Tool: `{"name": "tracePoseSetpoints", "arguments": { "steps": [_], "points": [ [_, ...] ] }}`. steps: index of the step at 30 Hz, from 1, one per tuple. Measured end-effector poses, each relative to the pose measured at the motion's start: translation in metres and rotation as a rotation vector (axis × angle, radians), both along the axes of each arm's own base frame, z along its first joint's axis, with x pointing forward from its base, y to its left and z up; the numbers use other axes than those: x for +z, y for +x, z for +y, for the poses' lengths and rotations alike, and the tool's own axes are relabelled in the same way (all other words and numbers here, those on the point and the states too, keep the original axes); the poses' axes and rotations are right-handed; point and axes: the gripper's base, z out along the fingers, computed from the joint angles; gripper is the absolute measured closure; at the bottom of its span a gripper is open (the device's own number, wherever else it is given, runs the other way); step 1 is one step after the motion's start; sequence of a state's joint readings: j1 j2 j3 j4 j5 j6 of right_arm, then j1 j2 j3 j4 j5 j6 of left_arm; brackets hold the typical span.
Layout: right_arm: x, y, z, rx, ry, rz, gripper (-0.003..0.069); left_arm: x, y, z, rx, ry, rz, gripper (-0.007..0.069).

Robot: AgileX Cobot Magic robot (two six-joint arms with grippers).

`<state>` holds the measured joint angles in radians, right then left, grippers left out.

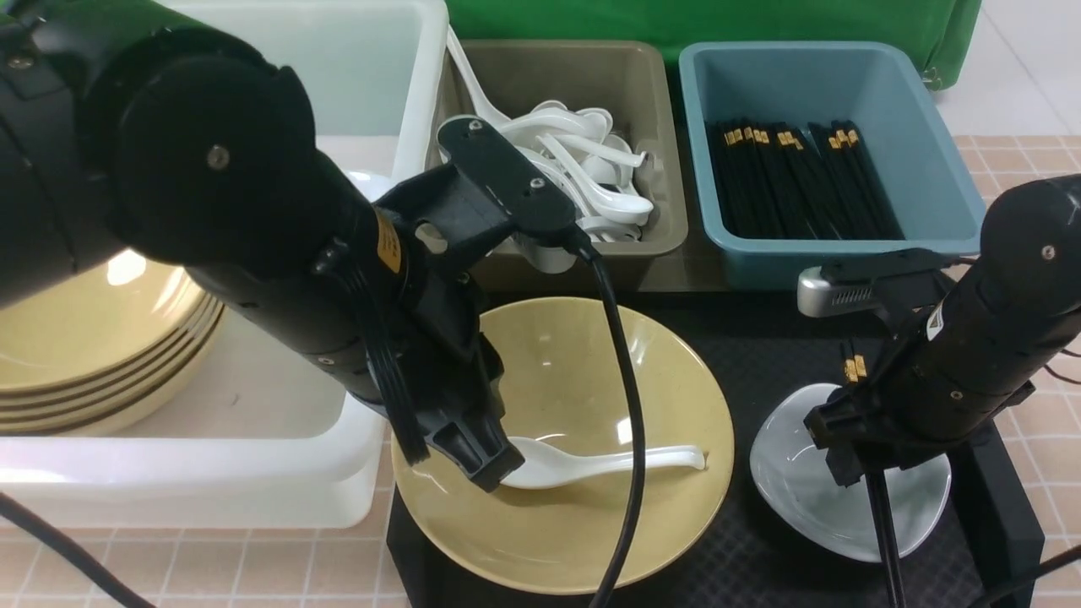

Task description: On brown table put chopsticks spoon bowls plates into blue grey white boxes.

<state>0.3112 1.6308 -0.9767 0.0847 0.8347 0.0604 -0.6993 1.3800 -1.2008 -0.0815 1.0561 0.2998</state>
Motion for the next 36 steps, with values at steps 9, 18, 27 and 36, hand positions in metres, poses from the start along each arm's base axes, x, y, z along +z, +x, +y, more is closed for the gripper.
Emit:
{"name": "tracePoseSetpoints", "arguments": {
  "steps": [9, 18, 27, 36],
  "points": [
    [-0.008, 0.003, 0.001, -0.004, -0.005, 0.018, 0.0401, 0.000, 0.000, 0.000, 0.001, -0.002, -0.003, 0.0620],
    [-0.008, 0.004, 0.001, -0.008, -0.005, 0.020, 0.0490, 0.000, 0.002, 0.002, -0.002, 0.019, -0.021, 0.0620],
    [0.040, -0.004, -0.001, 0.043, 0.030, -0.121, 0.0490, 0.003, 0.022, 0.013, 0.114, -0.009, -0.110, 0.0620],
    [0.133, 0.063, 0.014, 0.076, 0.101, -0.489, 0.0490, 0.010, 0.087, 0.006, 0.199, -0.259, -0.305, 0.0620]
  ]
}}
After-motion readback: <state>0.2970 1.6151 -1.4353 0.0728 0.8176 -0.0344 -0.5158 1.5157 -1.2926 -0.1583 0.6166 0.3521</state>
